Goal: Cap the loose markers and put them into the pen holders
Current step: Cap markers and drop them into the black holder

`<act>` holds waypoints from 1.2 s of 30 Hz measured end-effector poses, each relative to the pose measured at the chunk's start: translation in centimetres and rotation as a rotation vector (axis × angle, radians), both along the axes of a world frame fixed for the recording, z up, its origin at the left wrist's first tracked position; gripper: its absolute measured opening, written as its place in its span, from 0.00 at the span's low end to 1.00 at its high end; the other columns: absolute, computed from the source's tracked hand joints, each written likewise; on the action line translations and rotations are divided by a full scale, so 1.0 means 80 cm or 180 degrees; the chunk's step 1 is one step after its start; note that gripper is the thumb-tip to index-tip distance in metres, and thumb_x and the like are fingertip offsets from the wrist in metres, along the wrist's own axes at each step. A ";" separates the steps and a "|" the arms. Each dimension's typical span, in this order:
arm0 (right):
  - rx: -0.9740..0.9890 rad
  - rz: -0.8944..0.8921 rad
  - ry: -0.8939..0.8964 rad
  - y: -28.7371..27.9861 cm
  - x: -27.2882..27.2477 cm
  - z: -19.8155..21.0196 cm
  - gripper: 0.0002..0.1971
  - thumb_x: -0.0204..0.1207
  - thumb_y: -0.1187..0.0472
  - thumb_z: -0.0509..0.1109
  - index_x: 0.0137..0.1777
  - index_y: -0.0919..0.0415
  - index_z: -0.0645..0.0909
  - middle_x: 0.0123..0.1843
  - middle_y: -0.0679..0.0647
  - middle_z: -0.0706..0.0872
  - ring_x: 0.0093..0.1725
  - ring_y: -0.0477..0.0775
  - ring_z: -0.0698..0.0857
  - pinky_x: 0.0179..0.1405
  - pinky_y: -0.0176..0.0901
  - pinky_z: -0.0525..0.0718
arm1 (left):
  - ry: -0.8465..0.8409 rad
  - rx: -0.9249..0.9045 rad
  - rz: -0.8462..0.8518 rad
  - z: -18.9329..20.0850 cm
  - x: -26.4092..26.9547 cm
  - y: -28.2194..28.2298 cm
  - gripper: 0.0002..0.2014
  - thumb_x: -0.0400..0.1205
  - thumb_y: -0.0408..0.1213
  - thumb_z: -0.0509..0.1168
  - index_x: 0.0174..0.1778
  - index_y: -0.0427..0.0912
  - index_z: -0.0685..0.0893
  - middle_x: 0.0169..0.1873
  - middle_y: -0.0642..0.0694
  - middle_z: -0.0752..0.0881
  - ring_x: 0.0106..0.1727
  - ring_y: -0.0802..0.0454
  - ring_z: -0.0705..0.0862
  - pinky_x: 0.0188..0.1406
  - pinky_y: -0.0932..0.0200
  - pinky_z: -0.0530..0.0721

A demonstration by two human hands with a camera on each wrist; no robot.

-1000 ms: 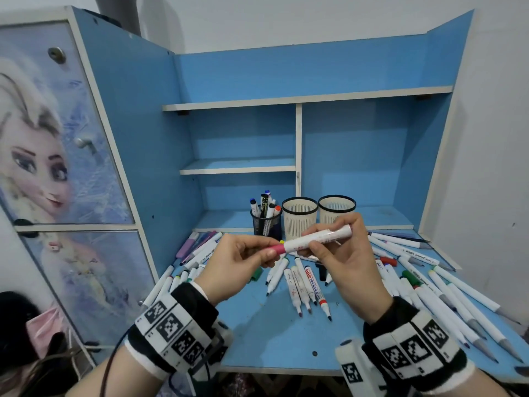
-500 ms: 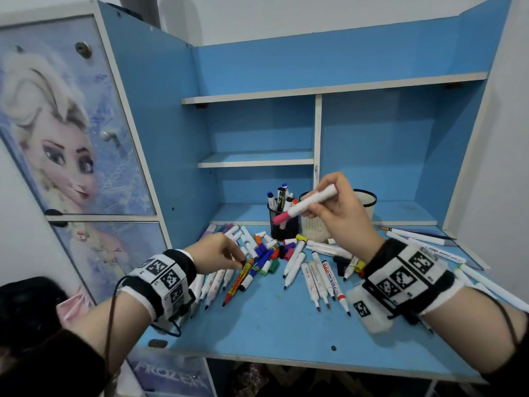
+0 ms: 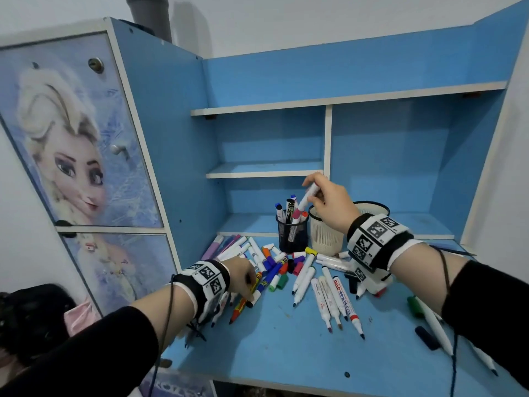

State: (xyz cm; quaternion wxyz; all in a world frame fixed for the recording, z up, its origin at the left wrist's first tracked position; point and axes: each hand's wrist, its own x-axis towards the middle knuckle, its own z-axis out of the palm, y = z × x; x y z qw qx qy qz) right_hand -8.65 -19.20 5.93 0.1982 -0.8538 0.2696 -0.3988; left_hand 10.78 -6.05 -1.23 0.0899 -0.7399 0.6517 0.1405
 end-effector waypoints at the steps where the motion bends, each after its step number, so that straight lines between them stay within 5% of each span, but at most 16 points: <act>1: 0.0033 -0.0036 0.0039 -0.006 0.003 -0.004 0.13 0.79 0.73 0.62 0.60 0.59 0.75 0.39 0.55 0.79 0.38 0.54 0.80 0.38 0.35 0.75 | -0.0030 -0.0010 0.0009 -0.001 -0.002 -0.003 0.24 0.74 0.45 0.74 0.63 0.37 0.82 0.58 0.43 0.84 0.50 0.52 0.77 0.50 0.63 0.75; 5: 0.0033 -0.0168 0.0148 -0.026 0.017 -0.014 0.13 0.79 0.73 0.62 0.60 0.60 0.75 0.33 0.47 0.74 0.32 0.45 0.75 0.39 0.40 0.74 | -0.0063 -0.0114 0.0028 -0.005 -0.003 -0.014 0.23 0.75 0.41 0.73 0.66 0.40 0.81 0.63 0.42 0.82 0.62 0.45 0.80 0.56 0.61 0.76; 8: -0.0151 -0.0224 0.0334 -0.036 0.029 -0.022 0.12 0.78 0.72 0.61 0.58 0.59 0.76 0.33 0.50 0.77 0.36 0.51 0.78 0.40 0.44 0.77 | 0.0054 -0.0175 0.0017 -0.007 -0.005 -0.019 0.20 0.76 0.39 0.73 0.64 0.42 0.84 0.62 0.43 0.84 0.62 0.47 0.81 0.51 0.66 0.73; 14: -0.0115 -0.0384 0.0643 -0.044 0.054 -0.041 0.14 0.80 0.67 0.62 0.64 0.60 0.66 0.31 0.50 0.75 0.36 0.59 0.79 0.37 0.47 0.78 | 0.0026 -0.0157 0.0187 -0.010 -0.011 -0.029 0.17 0.76 0.39 0.72 0.61 0.40 0.86 0.59 0.43 0.86 0.60 0.46 0.83 0.57 0.60 0.78; 17: -0.0109 -0.0451 0.0568 -0.048 0.063 -0.044 0.13 0.83 0.63 0.60 0.65 0.62 0.69 0.44 0.60 0.83 0.46 0.63 0.83 0.45 0.51 0.81 | -0.0074 -0.0060 0.0293 -0.012 -0.012 -0.032 0.15 0.76 0.39 0.72 0.56 0.37 0.88 0.55 0.40 0.88 0.53 0.46 0.85 0.56 0.57 0.81; 20: -0.0283 -0.0593 0.0805 -0.058 0.068 -0.052 0.15 0.83 0.62 0.60 0.68 0.61 0.77 0.60 0.61 0.81 0.63 0.61 0.78 0.62 0.53 0.77 | -0.0216 -0.0052 0.0399 -0.015 -0.015 -0.034 0.07 0.80 0.36 0.67 0.49 0.37 0.84 0.56 0.37 0.87 0.57 0.42 0.84 0.60 0.52 0.82; 25: -0.0835 -0.0948 0.1677 -0.060 0.065 -0.072 0.19 0.83 0.60 0.58 0.73 0.53 0.74 0.69 0.52 0.79 0.70 0.56 0.70 0.64 0.50 0.70 | -0.0211 -0.0078 0.0387 -0.016 -0.017 -0.038 0.15 0.79 0.34 0.67 0.60 0.33 0.84 0.58 0.37 0.86 0.60 0.42 0.83 0.61 0.53 0.82; 31: -0.0781 -0.0481 0.1366 -0.044 0.049 -0.064 0.21 0.80 0.63 0.60 0.72 0.52 0.77 0.72 0.53 0.74 0.73 0.57 0.64 0.69 0.56 0.72 | 0.0174 -0.0435 0.0430 -0.015 -0.005 -0.035 0.08 0.74 0.31 0.71 0.48 0.36 0.89 0.50 0.40 0.89 0.52 0.47 0.86 0.52 0.58 0.83; 34: -0.0952 -0.0206 0.1252 -0.030 0.028 -0.057 0.17 0.78 0.63 0.63 0.65 0.54 0.83 0.69 0.54 0.77 0.72 0.57 0.66 0.69 0.57 0.71 | 0.0395 -0.0938 0.0513 -0.001 0.004 -0.022 0.07 0.74 0.30 0.67 0.46 0.42 0.81 0.51 0.40 0.87 0.52 0.46 0.83 0.44 0.60 0.77; 36: -0.0999 0.0007 0.1350 -0.018 0.010 -0.055 0.14 0.78 0.62 0.65 0.61 0.54 0.85 0.65 0.53 0.79 0.69 0.55 0.67 0.70 0.54 0.71 | 0.0715 -0.1168 0.0623 0.012 0.006 -0.011 0.16 0.73 0.30 0.68 0.54 0.45 0.73 0.51 0.41 0.85 0.48 0.49 0.80 0.41 0.61 0.75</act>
